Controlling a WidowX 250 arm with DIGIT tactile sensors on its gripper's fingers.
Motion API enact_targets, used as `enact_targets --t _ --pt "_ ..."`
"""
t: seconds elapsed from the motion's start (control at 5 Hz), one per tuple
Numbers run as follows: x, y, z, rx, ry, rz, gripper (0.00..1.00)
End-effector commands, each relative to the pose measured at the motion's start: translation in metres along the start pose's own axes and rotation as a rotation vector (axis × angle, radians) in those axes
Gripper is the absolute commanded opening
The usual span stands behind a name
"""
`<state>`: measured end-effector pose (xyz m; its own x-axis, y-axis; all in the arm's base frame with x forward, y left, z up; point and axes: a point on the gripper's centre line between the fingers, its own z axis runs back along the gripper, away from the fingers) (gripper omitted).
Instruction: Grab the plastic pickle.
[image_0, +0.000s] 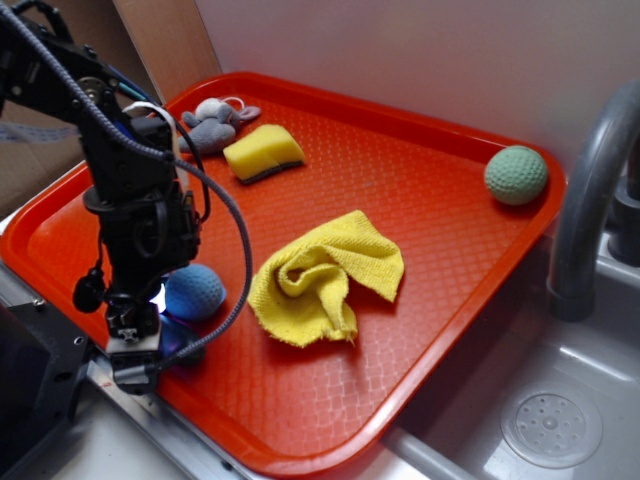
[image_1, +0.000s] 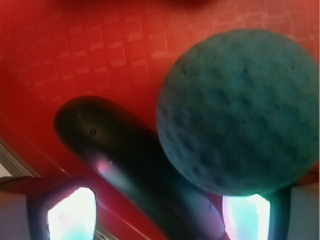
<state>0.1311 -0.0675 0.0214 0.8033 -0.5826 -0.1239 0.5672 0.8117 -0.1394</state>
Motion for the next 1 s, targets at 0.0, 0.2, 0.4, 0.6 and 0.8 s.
enact_targets --t 0.0,0.2,0.4,0.6,0.8 --pt "0.008 -0.005 -0.003 0.086 -0.041 -0.021 1.00" --pt "0.009 0.008 0.003 0.095 -0.065 0.020 1.00" --pt "0.006 0.008 -0.006 0.046 -0.032 0.034 0.69" --pt "-0.003 -0.002 -0.008 0.108 0.041 0.209 0.00" --pt "-0.011 -0.011 -0.003 0.158 0.045 0.298 0.00"
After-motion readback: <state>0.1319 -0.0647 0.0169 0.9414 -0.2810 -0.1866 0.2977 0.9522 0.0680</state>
